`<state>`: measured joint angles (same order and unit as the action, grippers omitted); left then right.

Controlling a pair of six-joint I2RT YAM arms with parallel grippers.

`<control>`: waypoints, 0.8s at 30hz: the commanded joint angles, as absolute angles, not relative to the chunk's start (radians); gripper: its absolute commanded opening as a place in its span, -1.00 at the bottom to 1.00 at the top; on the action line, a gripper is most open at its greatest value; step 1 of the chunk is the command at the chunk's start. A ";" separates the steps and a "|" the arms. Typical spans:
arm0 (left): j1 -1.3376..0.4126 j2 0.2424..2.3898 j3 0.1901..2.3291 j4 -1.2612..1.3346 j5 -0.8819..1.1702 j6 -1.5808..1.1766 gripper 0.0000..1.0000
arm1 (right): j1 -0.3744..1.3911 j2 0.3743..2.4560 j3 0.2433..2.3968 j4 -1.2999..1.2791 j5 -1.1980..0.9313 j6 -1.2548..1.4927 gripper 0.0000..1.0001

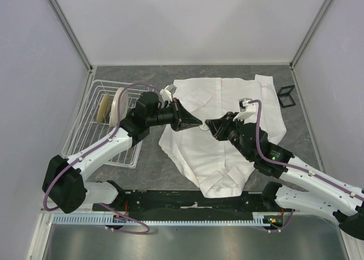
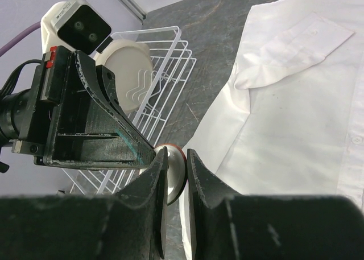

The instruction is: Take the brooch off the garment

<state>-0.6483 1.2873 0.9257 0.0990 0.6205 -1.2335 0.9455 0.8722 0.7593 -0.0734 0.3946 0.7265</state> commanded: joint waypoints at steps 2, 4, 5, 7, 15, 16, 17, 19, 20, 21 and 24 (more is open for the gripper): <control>-0.707 1.264 0.976 0.242 0.693 -1.293 -0.96 | 0.997 0.905 0.710 -0.015 0.233 0.684 -0.60; -0.707 1.262 0.988 0.238 0.695 -1.296 -0.96 | 1.017 0.919 0.712 -0.014 0.247 0.645 -0.60; -0.707 1.264 0.999 0.235 0.696 -1.296 -0.96 | 1.025 0.922 0.715 -0.014 0.255 0.632 -0.60; -0.707 1.262 1.006 0.230 0.696 -1.298 -0.96 | 1.045 0.930 0.719 -0.012 0.279 0.598 -0.60; -0.707 1.252 1.025 0.216 0.689 -1.299 -0.96 | 1.095 0.953 0.729 -0.026 0.356 0.514 -0.60; -0.707 1.252 1.026 0.218 0.689 -1.301 -0.96 | 1.100 0.954 0.726 -0.020 0.365 0.503 -0.60; -0.707 1.249 1.029 0.218 0.689 -1.301 -0.96 | 1.103 0.959 0.716 -0.015 0.365 0.496 -0.60; -0.707 1.243 1.034 0.218 0.689 -1.302 -0.96 | 1.108 0.966 0.710 -0.009 0.362 0.479 -0.60; -0.707 1.239 1.035 0.218 0.686 -1.301 -0.96 | 1.109 0.969 0.704 -0.009 0.353 0.477 -0.60; -0.707 1.235 1.034 0.219 0.684 -1.302 -0.96 | 1.109 0.973 0.703 -0.008 0.344 0.485 -0.60; -0.707 1.227 1.008 0.262 0.690 -1.315 -0.96 | 1.108 0.957 0.675 0.066 0.305 0.511 -0.62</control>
